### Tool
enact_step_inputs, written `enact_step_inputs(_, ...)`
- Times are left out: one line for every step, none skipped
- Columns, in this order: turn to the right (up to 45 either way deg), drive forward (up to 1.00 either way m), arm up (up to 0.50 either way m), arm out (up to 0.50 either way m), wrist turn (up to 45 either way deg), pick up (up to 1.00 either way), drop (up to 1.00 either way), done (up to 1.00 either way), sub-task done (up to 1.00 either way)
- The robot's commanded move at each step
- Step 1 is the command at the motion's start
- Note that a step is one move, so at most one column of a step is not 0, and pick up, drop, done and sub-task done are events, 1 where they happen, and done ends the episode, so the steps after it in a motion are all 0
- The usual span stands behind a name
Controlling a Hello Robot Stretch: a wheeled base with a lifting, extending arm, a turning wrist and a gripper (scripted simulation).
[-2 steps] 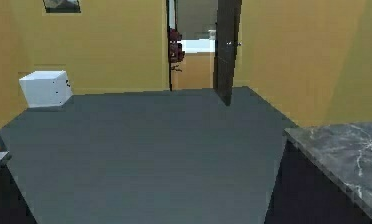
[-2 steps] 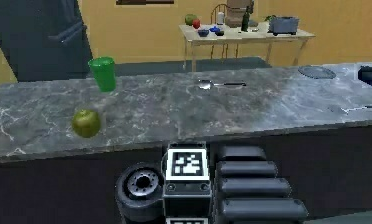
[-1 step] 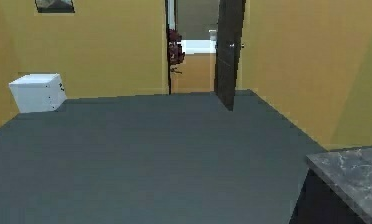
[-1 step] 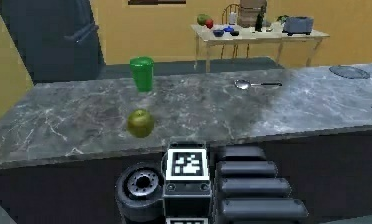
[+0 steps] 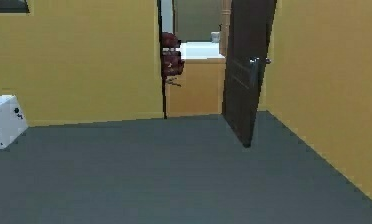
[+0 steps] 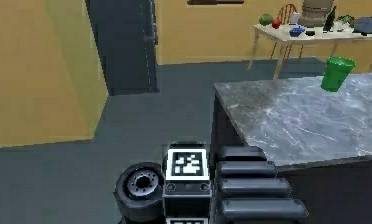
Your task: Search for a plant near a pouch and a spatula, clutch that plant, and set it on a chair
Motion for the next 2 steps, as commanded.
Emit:
enact_step_inputs(3.0,0.00,0.00,0.00,0.0,0.00,0.00,0.00,0.00)
enact_step_inputs(0.0,1.00,0.00,0.00,0.0,0.00,0.00,0.00,0.00)
